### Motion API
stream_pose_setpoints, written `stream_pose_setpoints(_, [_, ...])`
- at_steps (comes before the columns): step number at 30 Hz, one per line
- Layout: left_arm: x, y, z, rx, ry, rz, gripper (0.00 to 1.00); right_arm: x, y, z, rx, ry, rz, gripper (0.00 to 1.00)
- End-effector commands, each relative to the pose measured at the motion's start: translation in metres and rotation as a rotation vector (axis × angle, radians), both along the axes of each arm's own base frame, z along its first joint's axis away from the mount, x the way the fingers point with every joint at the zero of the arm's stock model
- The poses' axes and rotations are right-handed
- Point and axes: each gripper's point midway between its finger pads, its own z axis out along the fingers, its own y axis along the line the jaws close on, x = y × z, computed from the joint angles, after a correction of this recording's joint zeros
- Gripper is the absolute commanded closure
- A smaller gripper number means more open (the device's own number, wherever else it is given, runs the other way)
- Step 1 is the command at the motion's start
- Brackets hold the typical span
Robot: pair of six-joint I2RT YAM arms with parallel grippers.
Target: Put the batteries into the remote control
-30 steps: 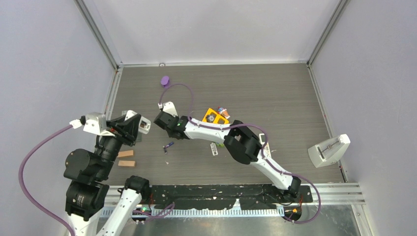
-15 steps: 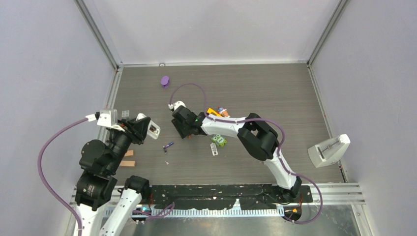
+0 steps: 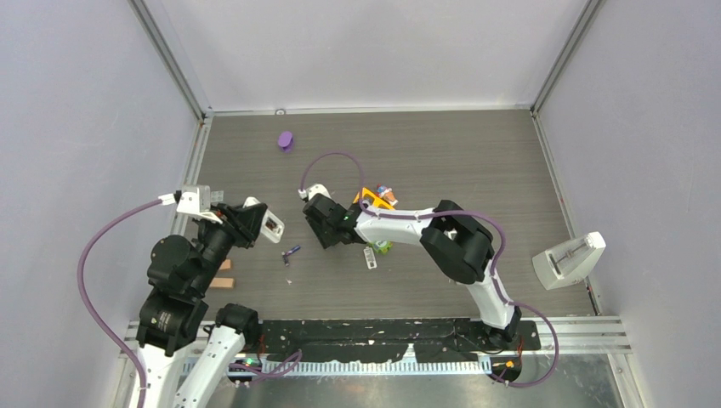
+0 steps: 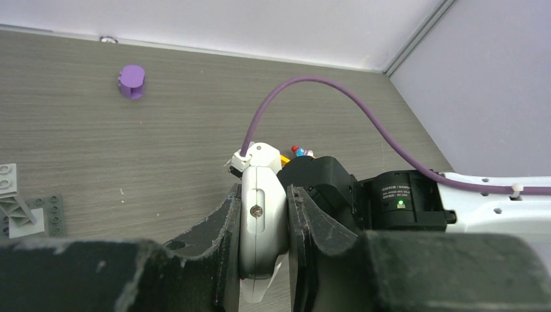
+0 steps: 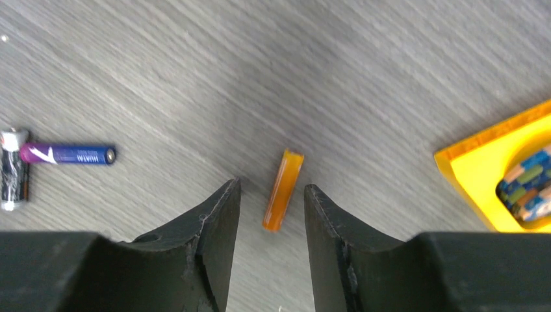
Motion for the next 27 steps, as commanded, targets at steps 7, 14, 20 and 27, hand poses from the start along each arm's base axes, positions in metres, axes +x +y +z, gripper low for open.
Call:
stream_pose_setpoints(7, [0.005, -0.005, 0.006, -0.037, -0.028, -0.013, 1.00, -0.019, -0.035, -0.039, -0.140, 0.059, -0.018, 0.70])
stream_pose_setpoints(14, [0.007, -0.005, 0.001, -0.041, -0.008, -0.007, 1.00, -0.009, -0.037, -0.047, -0.171, 0.043, -0.068, 0.76])
stream_pose_setpoints(20, [0.009, -0.007, -0.006, -0.049, 0.014, -0.012, 1.00, -0.007, -0.046, -0.038, -0.158, 0.015, -0.089, 0.95])
stream_pose_setpoints(27, [0.017, -0.020, -0.023, -0.083, 0.073, -0.056, 1.00, -0.003, -0.072, 0.026, 0.030, -0.035, -0.117, 0.95])
